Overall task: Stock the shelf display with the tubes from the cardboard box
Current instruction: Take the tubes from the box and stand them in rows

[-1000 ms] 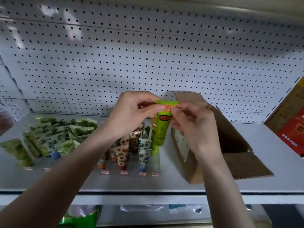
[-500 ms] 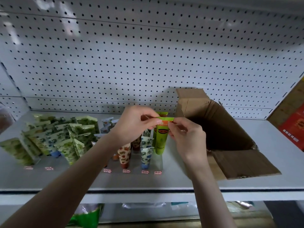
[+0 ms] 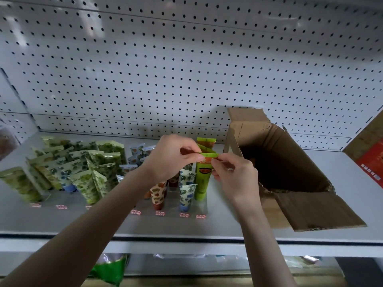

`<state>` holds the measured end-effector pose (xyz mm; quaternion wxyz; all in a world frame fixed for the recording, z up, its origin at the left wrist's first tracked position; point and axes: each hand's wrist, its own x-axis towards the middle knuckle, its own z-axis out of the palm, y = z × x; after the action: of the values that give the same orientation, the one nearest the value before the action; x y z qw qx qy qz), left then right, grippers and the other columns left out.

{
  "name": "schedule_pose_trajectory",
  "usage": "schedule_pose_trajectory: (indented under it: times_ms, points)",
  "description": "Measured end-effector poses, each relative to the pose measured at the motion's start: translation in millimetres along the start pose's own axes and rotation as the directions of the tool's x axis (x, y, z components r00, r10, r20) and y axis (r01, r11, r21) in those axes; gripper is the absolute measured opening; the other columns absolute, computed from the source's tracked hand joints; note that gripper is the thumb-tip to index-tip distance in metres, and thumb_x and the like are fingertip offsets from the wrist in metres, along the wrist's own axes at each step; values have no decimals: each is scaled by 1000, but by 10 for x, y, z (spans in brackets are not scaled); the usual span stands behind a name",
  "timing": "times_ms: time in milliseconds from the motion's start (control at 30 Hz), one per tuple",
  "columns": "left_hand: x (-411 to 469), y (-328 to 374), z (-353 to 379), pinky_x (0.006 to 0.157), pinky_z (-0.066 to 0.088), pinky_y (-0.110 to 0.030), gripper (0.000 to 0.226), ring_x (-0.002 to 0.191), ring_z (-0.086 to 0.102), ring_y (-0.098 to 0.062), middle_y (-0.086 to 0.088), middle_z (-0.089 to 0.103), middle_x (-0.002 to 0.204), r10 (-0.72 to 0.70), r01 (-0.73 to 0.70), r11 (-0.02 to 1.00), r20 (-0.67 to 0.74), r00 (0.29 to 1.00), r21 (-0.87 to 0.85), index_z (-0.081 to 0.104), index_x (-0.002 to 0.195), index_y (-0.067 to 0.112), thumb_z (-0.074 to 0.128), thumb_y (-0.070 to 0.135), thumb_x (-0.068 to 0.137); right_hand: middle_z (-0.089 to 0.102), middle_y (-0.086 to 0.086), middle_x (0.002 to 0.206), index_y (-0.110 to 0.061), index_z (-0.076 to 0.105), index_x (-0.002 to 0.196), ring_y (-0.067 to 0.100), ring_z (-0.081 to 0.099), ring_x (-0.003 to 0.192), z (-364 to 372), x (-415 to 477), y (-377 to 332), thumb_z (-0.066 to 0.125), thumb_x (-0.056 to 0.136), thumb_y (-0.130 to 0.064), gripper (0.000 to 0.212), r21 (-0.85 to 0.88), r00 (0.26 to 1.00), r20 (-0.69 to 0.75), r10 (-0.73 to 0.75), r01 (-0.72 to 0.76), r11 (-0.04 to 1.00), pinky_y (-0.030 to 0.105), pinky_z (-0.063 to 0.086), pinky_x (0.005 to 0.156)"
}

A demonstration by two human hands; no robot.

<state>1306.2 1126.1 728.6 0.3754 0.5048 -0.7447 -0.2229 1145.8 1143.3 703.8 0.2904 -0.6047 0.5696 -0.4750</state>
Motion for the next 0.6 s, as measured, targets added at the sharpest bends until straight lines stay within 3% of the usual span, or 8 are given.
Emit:
schedule_pose_trajectory:
  times_ms: [100,300,600]
  points:
    - [-10,-19,17,63,39,-4,7,69,59,6,19,65,71,0,0,1000,6,1000,12,75,83,16,71,20,79,66,-11,69,-27,69,78,15,67,74,0,-6,17,66,86,-15,15,-4,1000,6,8,-8,1000,43,56,76]
    - [-7,-48,36,65,44,-12,9,72,61,-7,11,69,74,16,-17,999,29,999,33,75,81,14,70,21,81,66,-13,70,-18,73,85,15,67,75,12,-7,39,65,87,-14,10,-19,999,15,32,-32,999,42,56,77]
    - [-17,-75,43,65,46,-16,7,72,62,-7,11,69,75,32,-33,999,29,999,31,75,80,15,71,21,79,69,-3,78,-15,72,92,16,67,78,4,-3,43,63,88,-15,10,-32,999,26,46,-45,998,42,56,79]
